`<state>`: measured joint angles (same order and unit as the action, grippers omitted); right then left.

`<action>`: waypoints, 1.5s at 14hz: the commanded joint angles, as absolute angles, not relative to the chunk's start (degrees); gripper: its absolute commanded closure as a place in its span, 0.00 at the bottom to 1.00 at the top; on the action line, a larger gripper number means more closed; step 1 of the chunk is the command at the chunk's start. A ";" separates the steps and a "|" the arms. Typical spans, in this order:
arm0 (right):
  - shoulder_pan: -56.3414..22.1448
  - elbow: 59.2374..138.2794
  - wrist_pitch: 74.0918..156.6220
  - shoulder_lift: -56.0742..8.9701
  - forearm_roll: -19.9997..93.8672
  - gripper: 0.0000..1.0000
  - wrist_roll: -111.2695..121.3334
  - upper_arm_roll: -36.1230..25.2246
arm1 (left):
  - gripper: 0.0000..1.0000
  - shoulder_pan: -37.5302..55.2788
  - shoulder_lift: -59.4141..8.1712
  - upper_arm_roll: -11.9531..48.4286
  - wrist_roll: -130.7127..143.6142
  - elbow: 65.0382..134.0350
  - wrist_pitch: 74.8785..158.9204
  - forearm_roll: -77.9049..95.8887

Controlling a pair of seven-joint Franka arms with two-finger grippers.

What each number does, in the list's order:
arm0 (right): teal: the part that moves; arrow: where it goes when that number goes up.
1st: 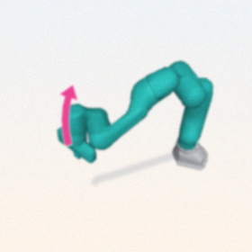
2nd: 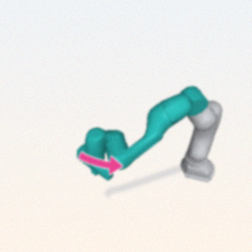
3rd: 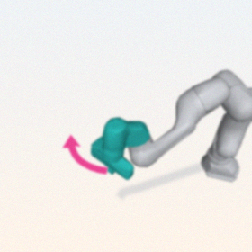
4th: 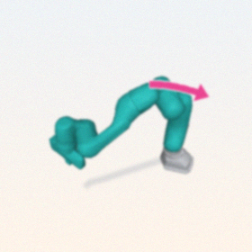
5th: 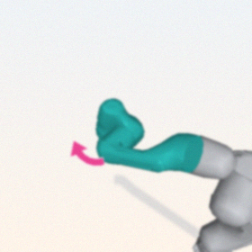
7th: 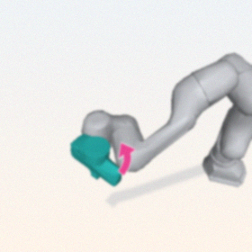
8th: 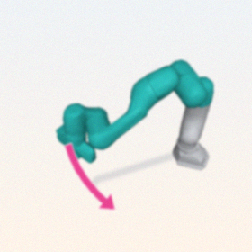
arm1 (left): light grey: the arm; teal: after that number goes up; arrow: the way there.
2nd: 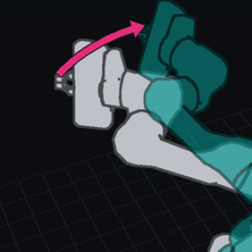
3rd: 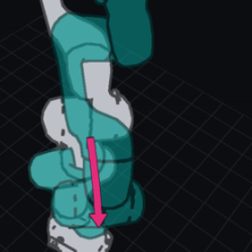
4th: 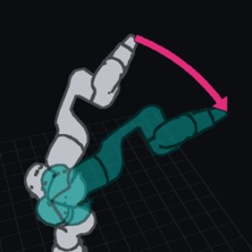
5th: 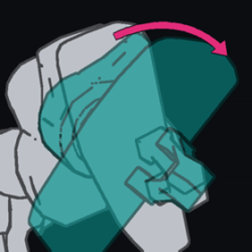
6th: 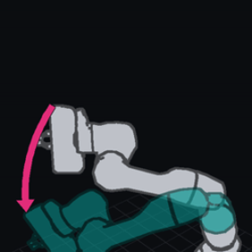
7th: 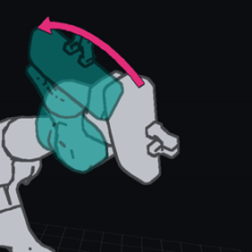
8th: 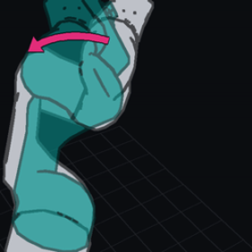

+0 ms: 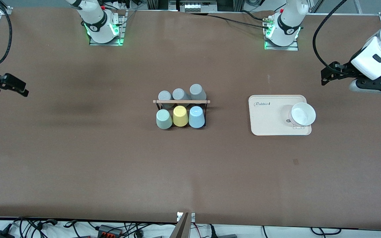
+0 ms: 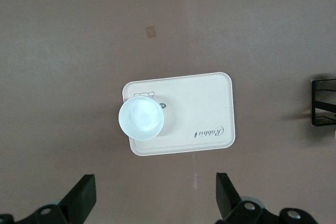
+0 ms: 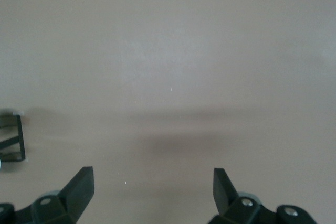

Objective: Hang scattered cups on rack with three cups

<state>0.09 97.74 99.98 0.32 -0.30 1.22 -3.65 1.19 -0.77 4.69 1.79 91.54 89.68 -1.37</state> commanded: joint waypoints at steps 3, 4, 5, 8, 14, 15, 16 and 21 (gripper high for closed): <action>0.62 101.35 101.52 3.88 -0.88 0.00 2.46 -2.64 | 0.00 0.97 -1.67 4.92 0.97 89.65 88.33 -1.67; 0.62 99.95 101.51 3.26 -0.79 0.00 2.55 -2.64 | 0.00 0.97 -1.67 4.92 0.97 89.56 88.33 -1.67; 0.79 99.76 101.43 3.17 -0.79 0.00 2.55 -2.81 | 0.00 0.97 -1.67 4.92 0.97 89.56 88.33 -1.76; 0.70 99.76 99.67 3.16 -0.79 0.00 4.04 -2.90 | 0.00 1.05 -1.67 4.92 0.97 89.56 88.33 -1.76; 1.23 99.67 100.55 3.25 -0.53 0.00 3.16 -2.55 | 0.00 1.40 -1.84 4.92 0.97 89.21 88.50 -1.76; 2.10 99.67 100.55 3.51 -0.44 0.00 3.16 -2.37 | 0.00 1.49 -2.37 5.01 1.23 88.25 88.42 -1.76; 2.72 99.67 100.46 3.60 -0.44 0.00 3.16 -1.68 | 0.00 1.41 -2.98 5.01 0.97 87.63 88.42 -1.76; 2.64 99.67 99.67 4.22 -0.62 0.00 3.25 -1.41 | 0.00 1.41 -3.25 5.01 0.97 87.45 88.42 -1.76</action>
